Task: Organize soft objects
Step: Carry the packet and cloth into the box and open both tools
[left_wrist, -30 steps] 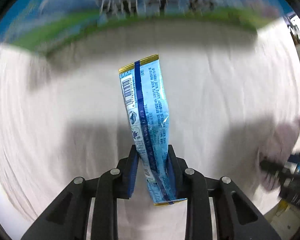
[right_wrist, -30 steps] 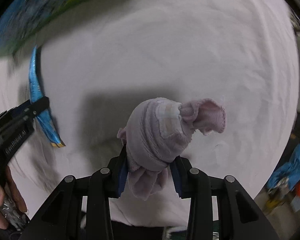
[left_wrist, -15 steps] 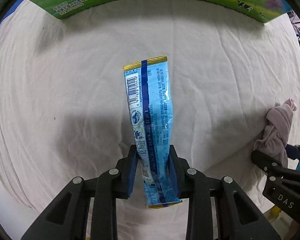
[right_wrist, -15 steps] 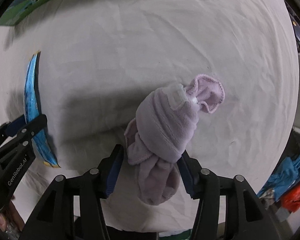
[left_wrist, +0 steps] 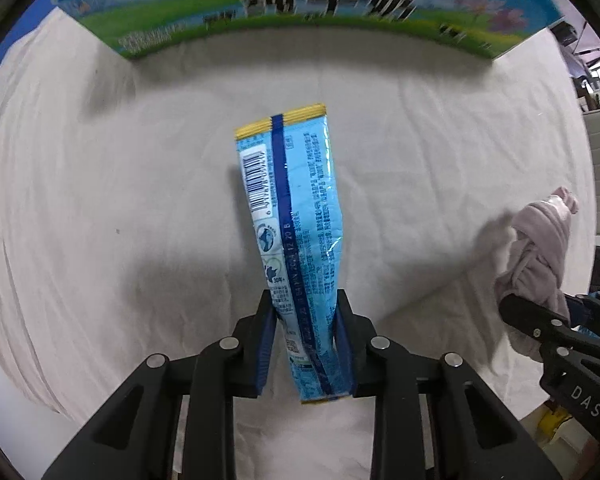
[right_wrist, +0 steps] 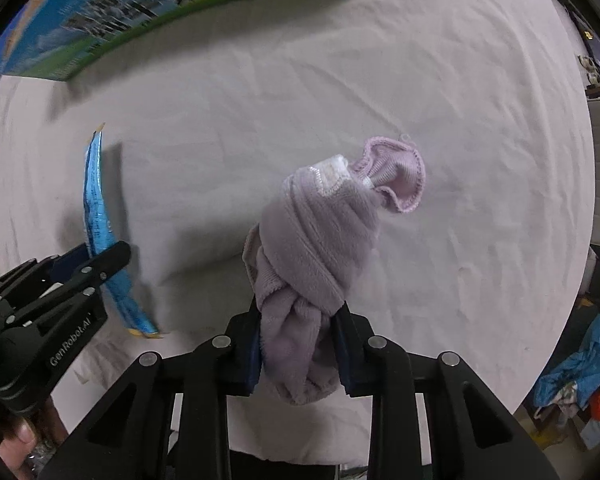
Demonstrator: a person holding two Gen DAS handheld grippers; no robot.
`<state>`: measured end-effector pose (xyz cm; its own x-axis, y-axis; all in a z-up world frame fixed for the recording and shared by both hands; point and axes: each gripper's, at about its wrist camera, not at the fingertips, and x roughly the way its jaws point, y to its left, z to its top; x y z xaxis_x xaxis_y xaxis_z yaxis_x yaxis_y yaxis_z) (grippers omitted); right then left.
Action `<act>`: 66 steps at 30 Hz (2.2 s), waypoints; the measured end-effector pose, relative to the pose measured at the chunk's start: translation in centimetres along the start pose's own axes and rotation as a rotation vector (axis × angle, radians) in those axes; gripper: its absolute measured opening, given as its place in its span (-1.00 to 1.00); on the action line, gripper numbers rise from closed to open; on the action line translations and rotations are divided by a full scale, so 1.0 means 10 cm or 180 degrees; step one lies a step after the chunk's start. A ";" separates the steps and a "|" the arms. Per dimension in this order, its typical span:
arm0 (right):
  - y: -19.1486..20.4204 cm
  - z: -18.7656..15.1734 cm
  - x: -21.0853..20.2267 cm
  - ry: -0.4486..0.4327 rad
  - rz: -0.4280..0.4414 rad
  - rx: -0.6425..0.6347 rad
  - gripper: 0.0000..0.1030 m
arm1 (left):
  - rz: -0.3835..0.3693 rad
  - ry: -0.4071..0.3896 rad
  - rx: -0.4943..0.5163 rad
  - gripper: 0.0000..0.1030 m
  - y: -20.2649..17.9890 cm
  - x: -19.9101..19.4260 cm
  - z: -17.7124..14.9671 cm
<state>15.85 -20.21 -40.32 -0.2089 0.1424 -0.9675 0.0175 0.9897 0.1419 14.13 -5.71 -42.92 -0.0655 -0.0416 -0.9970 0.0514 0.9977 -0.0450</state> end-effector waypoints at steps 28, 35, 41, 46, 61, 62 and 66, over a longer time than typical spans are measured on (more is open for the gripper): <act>0.45 -0.06 -2.06 -0.1092 0.0456 -0.0352 -0.40 | -0.0397 -0.1324 0.0200 -0.52 0.35 -2.30 0.64; 0.73 0.58 -2.19 -0.1182 0.0375 -0.0496 -0.40 | -0.0294 -0.1214 0.0223 -0.52 0.58 -2.35 1.21; 0.89 1.20 -1.98 -0.1006 0.0367 -0.0507 -0.40 | -0.0432 -0.0749 0.0147 -0.52 0.77 -2.03 1.77; 0.93 1.62 -1.64 -0.0854 0.0223 -0.0466 -0.40 | -0.0398 -0.0390 0.0081 -0.52 0.87 -1.66 2.18; 1.08 2.32 -0.44 -0.0188 0.0057 -0.0496 -0.40 | -0.0224 0.0412 0.0060 -0.52 0.96 -0.47 2.64; 1.08 2.34 -0.40 -0.0154 0.0082 -0.0496 -0.40 | -0.0237 0.0434 0.0042 -0.52 0.96 -0.43 2.65; 1.08 2.41 -0.26 -0.0018 0.0166 -0.0499 -0.33 | -0.0249 0.0587 0.0048 -0.50 0.96 -0.33 2.66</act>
<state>40.12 -9.60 -41.34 -0.2061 0.1941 -0.9591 -0.1248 0.9669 0.2225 41.38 2.56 -41.79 -0.2514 -0.1070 -0.9620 0.0538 0.9908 -0.1242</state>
